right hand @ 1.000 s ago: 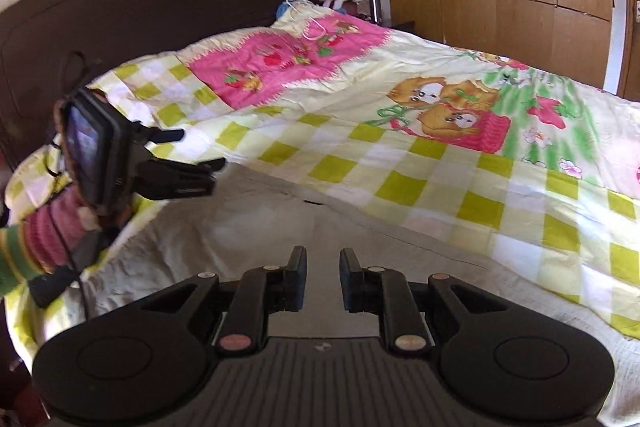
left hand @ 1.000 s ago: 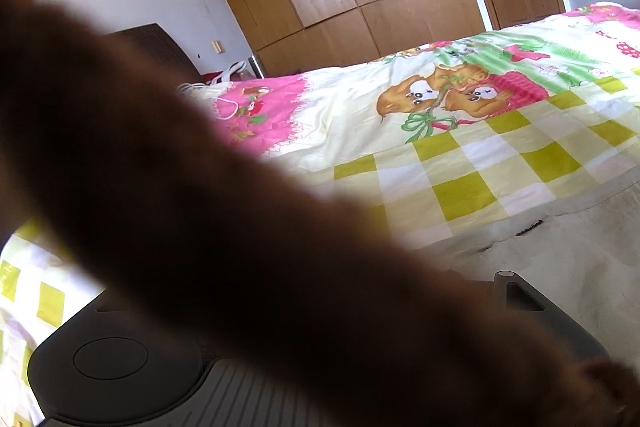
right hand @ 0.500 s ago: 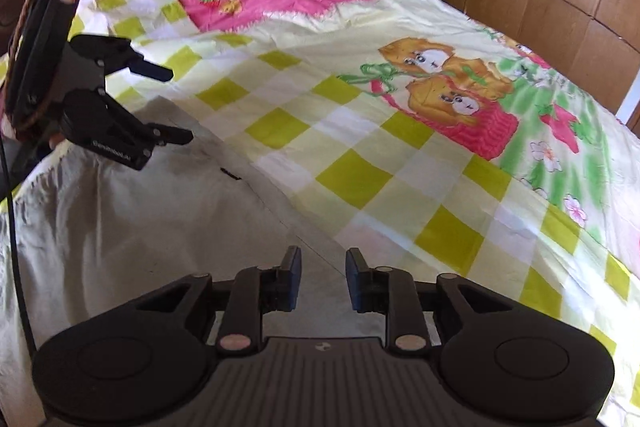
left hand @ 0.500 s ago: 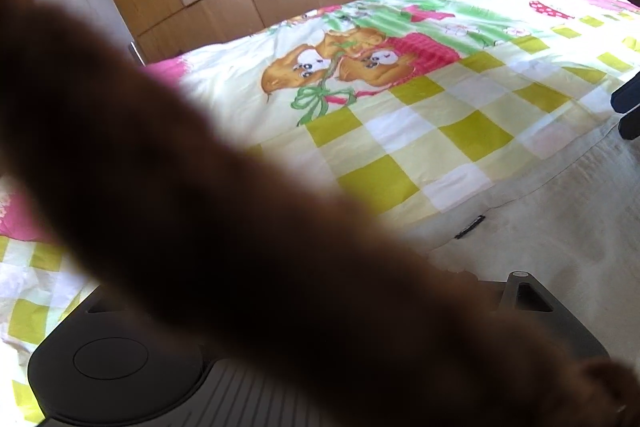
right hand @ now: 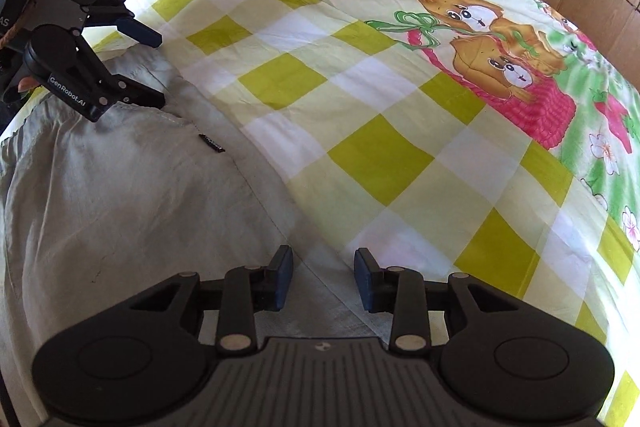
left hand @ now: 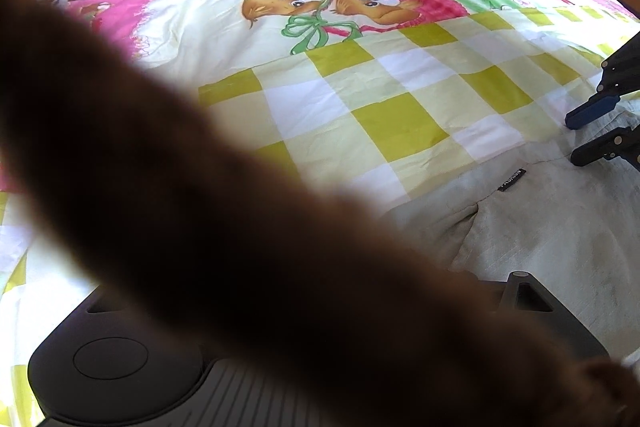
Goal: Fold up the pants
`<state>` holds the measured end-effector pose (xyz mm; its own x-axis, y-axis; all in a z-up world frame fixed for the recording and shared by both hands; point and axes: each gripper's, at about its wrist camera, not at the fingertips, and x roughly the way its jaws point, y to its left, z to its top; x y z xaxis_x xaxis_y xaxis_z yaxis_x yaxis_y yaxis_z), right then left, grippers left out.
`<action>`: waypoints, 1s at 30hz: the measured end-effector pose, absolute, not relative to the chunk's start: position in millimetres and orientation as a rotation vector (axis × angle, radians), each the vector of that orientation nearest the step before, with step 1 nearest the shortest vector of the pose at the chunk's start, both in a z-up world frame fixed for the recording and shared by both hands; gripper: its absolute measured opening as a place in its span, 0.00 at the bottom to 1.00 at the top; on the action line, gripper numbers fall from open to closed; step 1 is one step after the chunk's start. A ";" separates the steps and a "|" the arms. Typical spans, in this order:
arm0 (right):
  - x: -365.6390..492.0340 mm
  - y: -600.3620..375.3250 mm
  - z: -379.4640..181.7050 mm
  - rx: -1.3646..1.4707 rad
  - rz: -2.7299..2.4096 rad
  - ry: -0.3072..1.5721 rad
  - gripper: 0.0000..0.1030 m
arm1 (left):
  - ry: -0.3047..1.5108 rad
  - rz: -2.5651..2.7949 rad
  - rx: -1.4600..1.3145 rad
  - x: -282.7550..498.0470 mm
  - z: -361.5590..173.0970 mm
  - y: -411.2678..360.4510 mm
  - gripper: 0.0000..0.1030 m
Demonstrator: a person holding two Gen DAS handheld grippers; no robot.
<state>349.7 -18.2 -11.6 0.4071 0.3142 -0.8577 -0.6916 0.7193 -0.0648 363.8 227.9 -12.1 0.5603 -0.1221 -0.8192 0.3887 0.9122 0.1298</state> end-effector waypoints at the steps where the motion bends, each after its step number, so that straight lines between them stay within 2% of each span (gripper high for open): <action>1: 351.5 -17.3 -12.9 -0.435 0.653 0.967 0.46 | 0.942 -0.299 0.299 366.7 -13.5 231.6 0.87; 3: 353.7 -15.1 -14.2 -0.410 0.640 0.981 0.45 | 0.966 -0.289 0.246 371.9 -15.6 239.6 0.89; 6: 348.1 -11.4 -14.6 -0.421 0.658 0.971 0.26 | 0.975 -0.283 0.223 371.6 -19.2 242.1 0.89; 7: 346.5 -10.1 -14.8 -0.425 0.655 0.968 0.21 | 0.970 -0.283 0.233 370.1 -19.1 240.0 0.88; 9: 343.9 -8.1 -13.8 -0.421 0.638 0.956 0.20 | 0.953 -0.282 0.250 367.1 -17.5 236.1 0.82; 10: 342.4 -8.1 -12.5 -0.416 0.631 0.948 0.19 | 0.946 -0.288 0.248 365.6 -15.7 234.7 0.68; 11: 339.9 -8.1 -9.9 -0.412 0.627 0.937 0.19 | 0.940 -0.292 0.244 363.7 -13.7 233.8 0.48; 13: 332.3 -9.3 -1.0 -0.399 0.628 0.905 0.19 | 0.937 -0.303 0.239 359.0 -9.0 231.7 0.28; 14: 328.1 -10.7 5.0 -0.384 0.629 0.891 0.19 | 0.932 -0.305 0.251 355.6 -7.0 229.9 0.24; 17: 312.8 -15.5 26.4 -0.349 0.628 0.843 0.19 | 0.901 -0.303 0.280 341.2 2.3 225.2 0.20; 22: 261.3 -25.0 72.5 -0.318 0.642 0.761 0.19 | 0.797 -0.311 0.241 301.0 40.2 230.7 0.19; 30: 132.9 -27.0 121.9 -0.278 0.751 0.666 0.19 | 0.637 -0.411 0.231 176.9 94.8 223.6 0.20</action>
